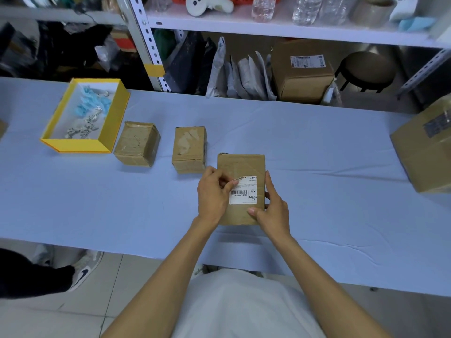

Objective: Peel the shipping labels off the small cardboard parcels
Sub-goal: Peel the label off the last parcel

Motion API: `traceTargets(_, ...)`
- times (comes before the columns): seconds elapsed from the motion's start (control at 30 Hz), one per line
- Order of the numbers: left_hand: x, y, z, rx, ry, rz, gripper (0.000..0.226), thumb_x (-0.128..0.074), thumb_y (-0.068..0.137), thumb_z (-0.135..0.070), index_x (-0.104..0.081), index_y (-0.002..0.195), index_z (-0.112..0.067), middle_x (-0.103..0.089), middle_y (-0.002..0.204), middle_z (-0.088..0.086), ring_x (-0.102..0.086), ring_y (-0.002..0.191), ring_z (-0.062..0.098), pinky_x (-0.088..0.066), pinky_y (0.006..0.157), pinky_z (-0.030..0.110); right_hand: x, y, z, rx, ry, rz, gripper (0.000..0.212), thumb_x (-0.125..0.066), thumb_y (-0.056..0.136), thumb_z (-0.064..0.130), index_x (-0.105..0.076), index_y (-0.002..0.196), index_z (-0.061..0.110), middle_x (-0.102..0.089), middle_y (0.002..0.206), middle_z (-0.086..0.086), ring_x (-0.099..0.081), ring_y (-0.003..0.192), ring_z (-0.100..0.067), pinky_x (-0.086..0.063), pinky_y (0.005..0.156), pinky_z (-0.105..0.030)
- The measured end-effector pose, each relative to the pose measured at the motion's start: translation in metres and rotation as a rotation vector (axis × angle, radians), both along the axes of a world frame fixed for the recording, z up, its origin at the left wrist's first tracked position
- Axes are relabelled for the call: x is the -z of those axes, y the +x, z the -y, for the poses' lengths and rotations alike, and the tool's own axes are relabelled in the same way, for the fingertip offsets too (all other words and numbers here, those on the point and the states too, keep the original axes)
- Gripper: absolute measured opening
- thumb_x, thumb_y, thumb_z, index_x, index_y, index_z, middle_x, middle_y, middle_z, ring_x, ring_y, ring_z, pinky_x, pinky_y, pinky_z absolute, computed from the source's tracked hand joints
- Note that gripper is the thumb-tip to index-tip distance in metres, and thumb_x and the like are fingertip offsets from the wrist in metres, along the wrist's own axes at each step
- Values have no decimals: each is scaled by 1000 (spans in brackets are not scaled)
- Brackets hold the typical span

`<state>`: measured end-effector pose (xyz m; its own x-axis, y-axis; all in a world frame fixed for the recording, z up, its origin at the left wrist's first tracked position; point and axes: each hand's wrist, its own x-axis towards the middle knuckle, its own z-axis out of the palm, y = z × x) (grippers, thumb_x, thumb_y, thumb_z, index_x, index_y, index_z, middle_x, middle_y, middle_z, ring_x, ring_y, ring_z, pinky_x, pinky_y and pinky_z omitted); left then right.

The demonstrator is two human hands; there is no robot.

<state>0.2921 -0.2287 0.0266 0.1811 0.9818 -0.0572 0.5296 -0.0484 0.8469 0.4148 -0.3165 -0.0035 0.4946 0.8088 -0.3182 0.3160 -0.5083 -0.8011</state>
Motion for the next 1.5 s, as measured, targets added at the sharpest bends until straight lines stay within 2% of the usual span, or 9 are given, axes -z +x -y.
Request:
traceTargets(0.1, 0, -2, 0, 20, 21, -58, 15, -75, 79, -26, -69, 79, -12, -56, 93, 0, -58, 86, 15, -50, 79, 32, -1, -1, -1, 4, -15, 5, 113, -73, 69, 8, -6, 143, 60, -62, 105, 7, -65, 94, -26, -56, 82, -46)
traceTargets(0.2, -1, -2, 4, -10, 62, -105, 15, -74, 81, -27, -69, 82, -13, -51, 111, 1, -45, 108, 13, -34, 85, 9, -2, -2, 0, 7, -20, 12, 113, -74, 70, 9, -5, 143, 61, -65, 110, 2, -65, 95, -26, -56, 81, -47)
traceTargets(0.27, -2, 0, 7, -27, 53, -55, 15, -73, 82, -23, -68, 82, -10, -46, 122, 1, -44, 107, 6, -37, 87, 5, -4, -2, 0, 4, -27, 17, 112, -74, 71, 10, -5, 144, 58, -64, 110, 2, -65, 95, -26, -56, 81, -47)
traceTargets(0.37, -4, 3, 10, -50, 40, -10, 14, -73, 83, -20, -66, 81, -8, -43, 132, 0, -45, 110, 3, -40, 90, 15, -5, 0, -1, -8, -32, 25, 111, -75, 71, 10, -6, 147, 54, -65, 116, 0, -66, 93, -25, -56, 82, -46)
traceTargets(0.5, -8, 6, 10, -58, -1, -10, 13, -72, 83, -17, -66, 82, -6, -45, 141, 1, -47, 120, 5, -27, 82, -4, -8, 1, -4, -30, -44, 54, 111, -75, 71, 11, -5, 149, 48, -66, 115, 1, -66, 90, -25, -55, 83, -44)
traceTargets(0.67, -13, 6, 6, -26, -59, -58, 15, -72, 83, -21, -66, 78, -9, -43, 148, 1, -42, 135, 14, -38, 105, 29, -9, 0, -4, -19, -58, 64, 112, -76, 72, 12, -3, 149, 50, -66, 116, -1, -66, 91, -26, -55, 83, -44)
traceTargets(0.8, -15, 6, 6, -24, -79, -74, 16, -71, 83, -22, -67, 79, -7, -42, 149, -1, -41, 135, 15, -31, 102, 24, -10, 0, -3, -15, -54, 71, 110, -76, 73, 11, -5, 150, 47, -65, 114, -2, -61, 93, -22, -54, 86, -43)
traceTargets(1.13, -12, 6, 5, 4, -85, -75, 14, -72, 81, -21, -68, 79, -8, -41, 149, -3, -41, 135, 15, -34, 110, 36, -9, -2, -2, 3, -58, 72, 109, -74, 74, 9, -5, 151, 44, -67, 114, -3, -60, 104, -25, -53, 88, -41)
traceTargets(1.5, -6, 1, 3, 30, -54, -34, 15, -74, 80, -21, -68, 80, -8, -40, 149, -1, -37, 137, 13, -31, 103, 24, -8, -1, -4, 2, -71, 80, 109, -75, 74, 11, -5, 151, 43, -67, 115, -4, -60, 107, -28, -53, 88, -44)
